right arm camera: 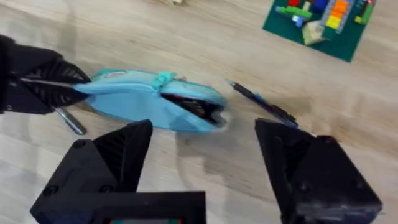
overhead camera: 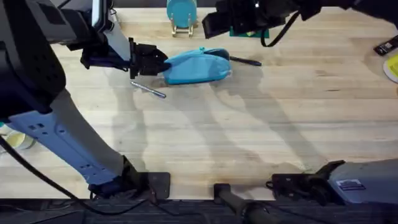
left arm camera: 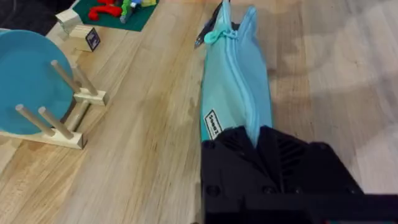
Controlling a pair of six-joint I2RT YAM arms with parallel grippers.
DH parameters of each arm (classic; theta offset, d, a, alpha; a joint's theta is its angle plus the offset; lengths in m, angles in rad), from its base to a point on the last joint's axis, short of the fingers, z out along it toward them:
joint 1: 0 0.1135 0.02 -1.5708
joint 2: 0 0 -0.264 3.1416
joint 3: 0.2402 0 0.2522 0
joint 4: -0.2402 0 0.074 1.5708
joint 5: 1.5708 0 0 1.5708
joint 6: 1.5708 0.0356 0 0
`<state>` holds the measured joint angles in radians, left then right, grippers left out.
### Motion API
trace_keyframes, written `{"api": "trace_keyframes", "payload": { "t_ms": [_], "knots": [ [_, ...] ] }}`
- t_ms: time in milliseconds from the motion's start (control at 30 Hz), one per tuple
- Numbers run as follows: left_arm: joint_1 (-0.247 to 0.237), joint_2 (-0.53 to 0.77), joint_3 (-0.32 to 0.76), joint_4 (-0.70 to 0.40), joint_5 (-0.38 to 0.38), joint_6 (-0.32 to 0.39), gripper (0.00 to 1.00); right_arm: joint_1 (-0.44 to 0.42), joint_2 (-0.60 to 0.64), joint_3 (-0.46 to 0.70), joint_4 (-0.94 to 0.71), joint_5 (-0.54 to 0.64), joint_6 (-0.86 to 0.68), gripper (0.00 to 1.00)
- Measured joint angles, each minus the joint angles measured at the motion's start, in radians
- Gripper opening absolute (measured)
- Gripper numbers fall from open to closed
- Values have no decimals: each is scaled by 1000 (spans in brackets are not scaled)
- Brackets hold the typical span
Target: Unzip the bag, pick up the pens from the table one at a time and place them inside, then zip the bag closed.
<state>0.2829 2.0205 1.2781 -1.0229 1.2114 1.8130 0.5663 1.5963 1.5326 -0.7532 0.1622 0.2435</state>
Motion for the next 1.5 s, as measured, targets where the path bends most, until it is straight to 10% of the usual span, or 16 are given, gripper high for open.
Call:
{"api": "trace_keyframes", "payload": {
  "t_ms": [900,1500],
  "knots": [
    [0,0,0,2,0,0,43,0,7,17,5,10,13,997],
    [0,0,0,2,-2,0,42,40,290,219,-21,18,78,996]
  ]
}}
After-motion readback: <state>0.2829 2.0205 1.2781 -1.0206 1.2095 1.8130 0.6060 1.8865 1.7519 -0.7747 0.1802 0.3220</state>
